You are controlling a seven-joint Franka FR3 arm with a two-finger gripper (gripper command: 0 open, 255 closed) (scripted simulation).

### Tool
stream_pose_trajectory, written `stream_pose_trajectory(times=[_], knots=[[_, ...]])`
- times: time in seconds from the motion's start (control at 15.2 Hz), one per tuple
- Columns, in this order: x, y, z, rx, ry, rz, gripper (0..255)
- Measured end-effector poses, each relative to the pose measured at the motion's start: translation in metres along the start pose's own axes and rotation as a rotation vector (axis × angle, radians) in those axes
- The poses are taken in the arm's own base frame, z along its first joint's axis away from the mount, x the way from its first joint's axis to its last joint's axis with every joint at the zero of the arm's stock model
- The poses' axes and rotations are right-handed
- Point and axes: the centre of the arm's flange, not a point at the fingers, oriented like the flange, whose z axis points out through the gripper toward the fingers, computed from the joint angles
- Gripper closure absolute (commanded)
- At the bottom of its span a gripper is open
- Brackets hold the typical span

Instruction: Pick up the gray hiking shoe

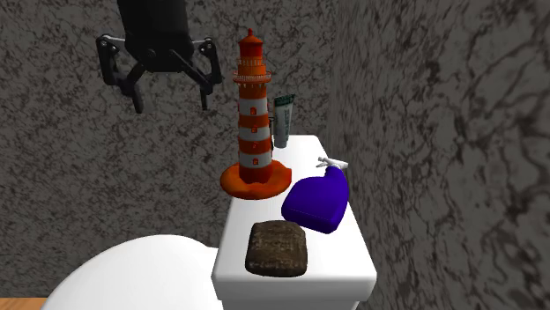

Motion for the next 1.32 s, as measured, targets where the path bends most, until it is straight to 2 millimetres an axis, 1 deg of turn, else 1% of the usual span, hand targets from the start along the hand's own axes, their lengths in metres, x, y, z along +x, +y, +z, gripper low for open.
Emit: stream_pose_trajectory(times=[0.07,0.13,0.53,0.59,0.66,0.73,0.86,1.06,1.32], knots=[[0.0,0.0,0.0,0.0,0.0,0.0,0],[0.002,0.006,0.002,0.003,-0.003,-0.014,0],[0.036,0.072,0.021,0.034,-0.043,-0.195,0],[0.046,0.084,0.023,0.039,-0.051,-0.228,0],[0.052,0.095,0.024,0.045,-0.058,-0.262,0],[0.062,0.109,0.025,0.049,-0.061,-0.294,0],[0.078,0.132,0.04,0.061,-0.08,-0.361,0],[0.106,0.156,0.05,0.078,-0.102,-0.462,0],[0.146,0.192,0.07,0.1,-0.132,-0.594,0]])
